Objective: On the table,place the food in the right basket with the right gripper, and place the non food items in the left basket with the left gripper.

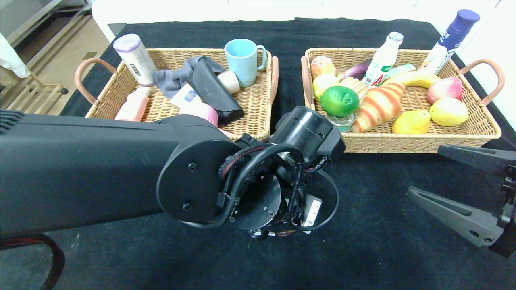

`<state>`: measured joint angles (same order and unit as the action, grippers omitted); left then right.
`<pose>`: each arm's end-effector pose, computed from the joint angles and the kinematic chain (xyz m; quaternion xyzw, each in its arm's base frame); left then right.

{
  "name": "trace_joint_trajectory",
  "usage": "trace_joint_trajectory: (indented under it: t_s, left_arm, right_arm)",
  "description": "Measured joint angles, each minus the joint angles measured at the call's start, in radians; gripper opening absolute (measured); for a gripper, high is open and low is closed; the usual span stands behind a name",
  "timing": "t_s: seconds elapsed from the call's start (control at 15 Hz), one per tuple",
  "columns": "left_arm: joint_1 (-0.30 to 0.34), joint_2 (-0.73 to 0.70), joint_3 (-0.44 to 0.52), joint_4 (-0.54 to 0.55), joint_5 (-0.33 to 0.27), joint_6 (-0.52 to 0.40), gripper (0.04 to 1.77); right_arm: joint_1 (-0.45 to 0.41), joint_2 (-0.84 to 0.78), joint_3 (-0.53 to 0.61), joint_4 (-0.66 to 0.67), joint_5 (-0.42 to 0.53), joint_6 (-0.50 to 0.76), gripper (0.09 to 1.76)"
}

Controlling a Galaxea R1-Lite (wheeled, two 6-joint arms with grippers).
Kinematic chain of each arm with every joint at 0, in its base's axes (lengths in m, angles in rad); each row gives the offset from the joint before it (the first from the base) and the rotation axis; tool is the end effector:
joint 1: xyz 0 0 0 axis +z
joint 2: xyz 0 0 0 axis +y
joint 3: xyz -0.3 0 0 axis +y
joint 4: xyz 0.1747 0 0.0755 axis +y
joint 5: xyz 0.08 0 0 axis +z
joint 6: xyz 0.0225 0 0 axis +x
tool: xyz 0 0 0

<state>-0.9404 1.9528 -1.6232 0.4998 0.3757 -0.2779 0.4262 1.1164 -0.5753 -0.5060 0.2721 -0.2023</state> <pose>0.2246 -0.2938 0.2188 0.1223 0.3510 -0.2084 0.9047 0.1419 0.0711 0.2407 -0.0962 -0.0171 0.3421 0.9346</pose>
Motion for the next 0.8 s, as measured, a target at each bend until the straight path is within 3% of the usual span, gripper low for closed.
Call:
trace_joint_trajectory:
  t_s: [0.07,0.47,0.8]
  left_arm:
    - [0.000,0.000,0.000,0.000,0.000,0.000,0.88]
    - [0.000,-0.001,0.000,0.000,0.002,-0.001,1.32]
    - [-0.006,-0.024,0.016,0.002,0.029,0.003,1.50]
  right_arm:
    - [0.000,0.000,0.000,0.000,0.000,0.000,1.71]
    - [0.000,0.000,0.001,0.000,0.002,0.000,1.71]
    - [0.001,-0.007,0.002,0.000,0.004,0.001,1.71]
